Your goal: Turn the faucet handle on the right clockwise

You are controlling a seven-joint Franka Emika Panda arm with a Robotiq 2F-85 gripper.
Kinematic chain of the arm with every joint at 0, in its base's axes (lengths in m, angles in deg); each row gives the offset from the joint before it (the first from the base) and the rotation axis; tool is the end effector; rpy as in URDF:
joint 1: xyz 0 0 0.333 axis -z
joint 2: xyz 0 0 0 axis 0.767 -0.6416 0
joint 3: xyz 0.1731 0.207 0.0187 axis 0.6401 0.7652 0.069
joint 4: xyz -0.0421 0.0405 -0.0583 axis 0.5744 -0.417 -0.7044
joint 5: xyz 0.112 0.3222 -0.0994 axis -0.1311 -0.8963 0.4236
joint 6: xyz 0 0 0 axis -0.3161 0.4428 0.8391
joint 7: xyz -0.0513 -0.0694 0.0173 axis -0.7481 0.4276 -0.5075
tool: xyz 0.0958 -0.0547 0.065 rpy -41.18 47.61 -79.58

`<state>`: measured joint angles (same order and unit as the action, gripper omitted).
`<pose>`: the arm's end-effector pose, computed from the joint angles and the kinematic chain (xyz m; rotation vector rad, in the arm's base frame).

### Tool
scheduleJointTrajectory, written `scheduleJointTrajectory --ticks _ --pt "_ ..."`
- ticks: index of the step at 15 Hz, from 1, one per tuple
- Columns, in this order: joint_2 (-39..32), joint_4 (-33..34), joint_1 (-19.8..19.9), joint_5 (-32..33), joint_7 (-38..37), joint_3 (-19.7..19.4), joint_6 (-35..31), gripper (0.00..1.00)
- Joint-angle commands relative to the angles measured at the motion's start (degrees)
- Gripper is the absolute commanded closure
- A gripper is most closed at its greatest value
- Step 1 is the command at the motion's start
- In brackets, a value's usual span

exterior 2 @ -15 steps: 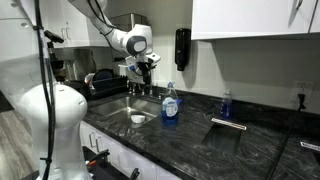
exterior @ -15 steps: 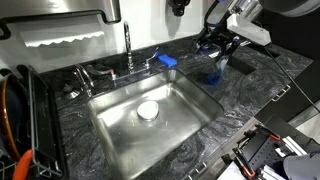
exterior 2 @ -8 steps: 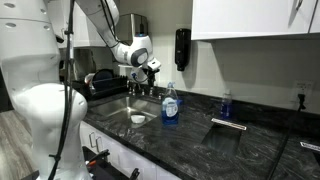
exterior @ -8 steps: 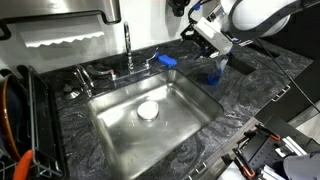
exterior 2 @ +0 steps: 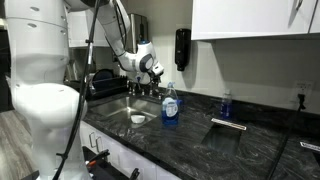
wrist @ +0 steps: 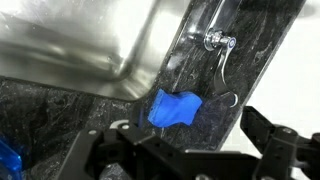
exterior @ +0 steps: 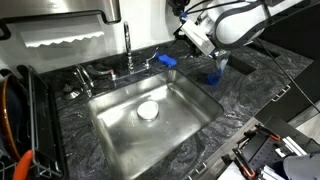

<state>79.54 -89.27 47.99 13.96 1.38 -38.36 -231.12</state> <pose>0.5431 0.0790 0.3320 -2.2643 1.4443 -0.5849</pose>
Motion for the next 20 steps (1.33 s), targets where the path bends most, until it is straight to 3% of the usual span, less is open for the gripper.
scheduleJointTrajectory --ticks 1,5,9,15,18,20 --pt "-0.8 0.9 -0.2 0.6 -0.9 -0.4 -0.1 0.0" --pt "-3.3 5.4 0.1 -2.9 -0.4 0.8 5.5 0.0" --pt "-4.6 8.9 -1.7 1.4 -7.8 -1.4 9.5 0.0" --pt "-8.3 14.5 -3.5 2.4 -15.4 -1.2 12.2 0.0" --pt "-11.0 17.4 -4.4 4.6 -18.8 -2.4 12.8 0.0" --pt "-12.7 19.5 -6.7 4.0 -18.8 -5.4 14.0 0.0"
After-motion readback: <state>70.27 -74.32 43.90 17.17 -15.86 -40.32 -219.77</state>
